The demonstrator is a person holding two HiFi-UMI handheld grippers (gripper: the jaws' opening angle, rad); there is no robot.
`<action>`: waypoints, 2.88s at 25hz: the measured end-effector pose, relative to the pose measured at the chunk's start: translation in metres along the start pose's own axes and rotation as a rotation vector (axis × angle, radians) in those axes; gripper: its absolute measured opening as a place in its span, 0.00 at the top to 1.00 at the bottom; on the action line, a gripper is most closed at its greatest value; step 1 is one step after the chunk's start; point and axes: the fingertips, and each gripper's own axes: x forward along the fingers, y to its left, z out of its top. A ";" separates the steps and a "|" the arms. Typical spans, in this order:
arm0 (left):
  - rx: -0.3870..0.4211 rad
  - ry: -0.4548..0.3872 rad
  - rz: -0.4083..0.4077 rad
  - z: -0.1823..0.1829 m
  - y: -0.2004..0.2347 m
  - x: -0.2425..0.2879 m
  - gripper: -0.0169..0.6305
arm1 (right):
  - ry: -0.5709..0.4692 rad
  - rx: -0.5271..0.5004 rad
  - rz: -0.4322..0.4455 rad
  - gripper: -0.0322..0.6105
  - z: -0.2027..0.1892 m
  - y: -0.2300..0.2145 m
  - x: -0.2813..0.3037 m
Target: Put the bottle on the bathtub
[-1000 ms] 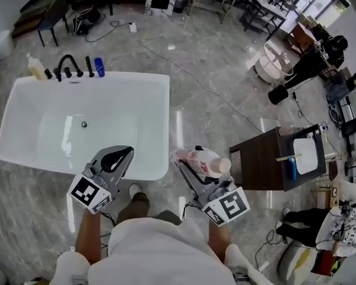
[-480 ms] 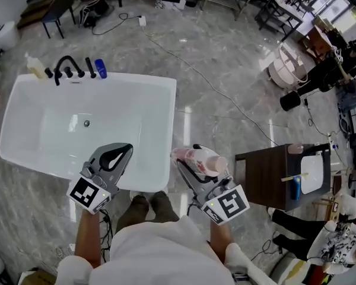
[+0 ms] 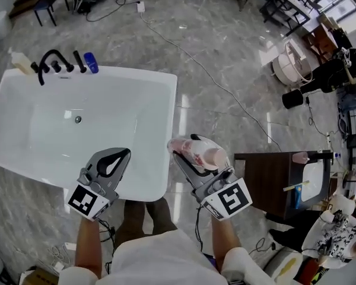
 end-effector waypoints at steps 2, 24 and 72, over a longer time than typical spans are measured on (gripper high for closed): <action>-0.020 -0.004 0.004 -0.016 0.019 0.007 0.97 | 0.002 0.000 0.000 0.57 -0.014 -0.009 0.022; -0.038 0.011 0.085 -0.155 0.166 0.114 0.97 | 0.088 -0.034 0.018 0.58 -0.176 -0.125 0.224; -0.157 0.060 0.073 -0.315 0.177 0.143 0.97 | -0.024 -0.006 -0.106 0.51 -0.325 -0.263 0.442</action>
